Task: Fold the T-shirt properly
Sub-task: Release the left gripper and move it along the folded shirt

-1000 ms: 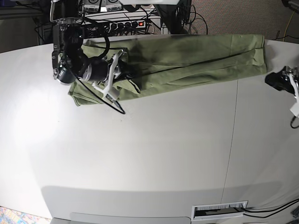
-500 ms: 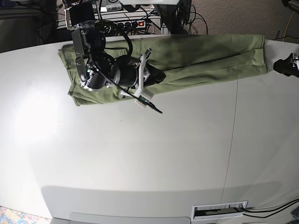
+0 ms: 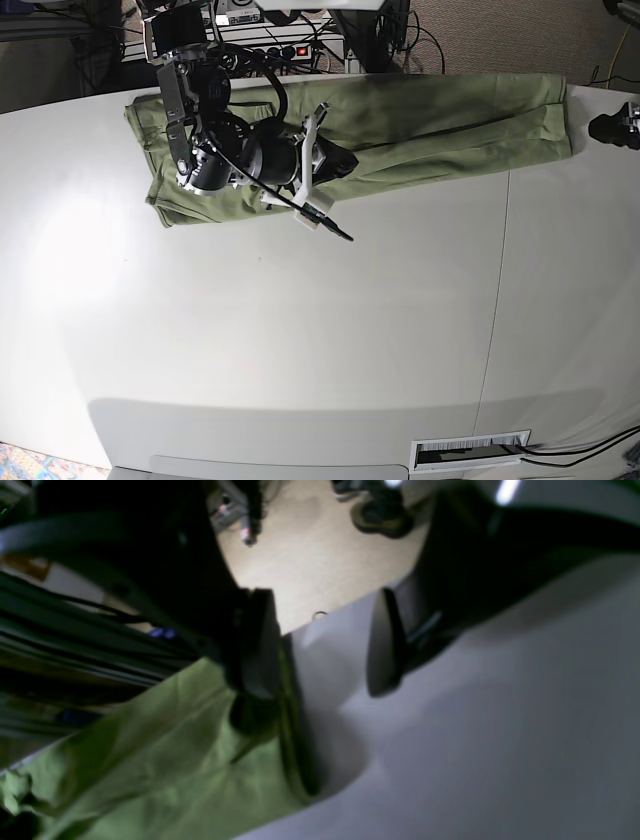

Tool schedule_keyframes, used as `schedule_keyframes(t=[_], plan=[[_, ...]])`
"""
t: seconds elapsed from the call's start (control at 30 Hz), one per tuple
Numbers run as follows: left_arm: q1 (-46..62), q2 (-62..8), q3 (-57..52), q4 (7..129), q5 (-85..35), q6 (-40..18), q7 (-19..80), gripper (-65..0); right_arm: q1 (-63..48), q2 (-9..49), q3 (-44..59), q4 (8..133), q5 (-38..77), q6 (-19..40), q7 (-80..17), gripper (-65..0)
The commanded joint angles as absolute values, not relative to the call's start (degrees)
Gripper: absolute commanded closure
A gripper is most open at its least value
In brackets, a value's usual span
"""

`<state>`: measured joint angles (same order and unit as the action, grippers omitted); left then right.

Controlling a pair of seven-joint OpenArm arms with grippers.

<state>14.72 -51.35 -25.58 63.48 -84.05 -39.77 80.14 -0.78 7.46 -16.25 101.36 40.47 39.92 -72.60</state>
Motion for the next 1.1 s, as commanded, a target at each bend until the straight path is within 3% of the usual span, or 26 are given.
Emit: schedule_keyframes(t=[0.0, 0.33, 1.07], plan=[[14.44, -52.66, -26.28, 63.02, -85.0, -40.0, 79.53, -30.7, 0.14, 7.29, -16.16, 102.37, 41.74, 40.0, -71.31, -5.3], [14.28, -46.33, -26.28, 60.36, -85.0, -40.0, 79.05, -30.7, 0.12, 7.29, -16.16, 102.37, 41.74, 40.0, -71.2, -5.3], [14.46, -46.04, -26.28, 60.38, -85.0, -39.46, 80.0, -30.7, 0.12, 6.37, -17.91, 102.35, 43.27, 40.0, -69.38, -5.3]])
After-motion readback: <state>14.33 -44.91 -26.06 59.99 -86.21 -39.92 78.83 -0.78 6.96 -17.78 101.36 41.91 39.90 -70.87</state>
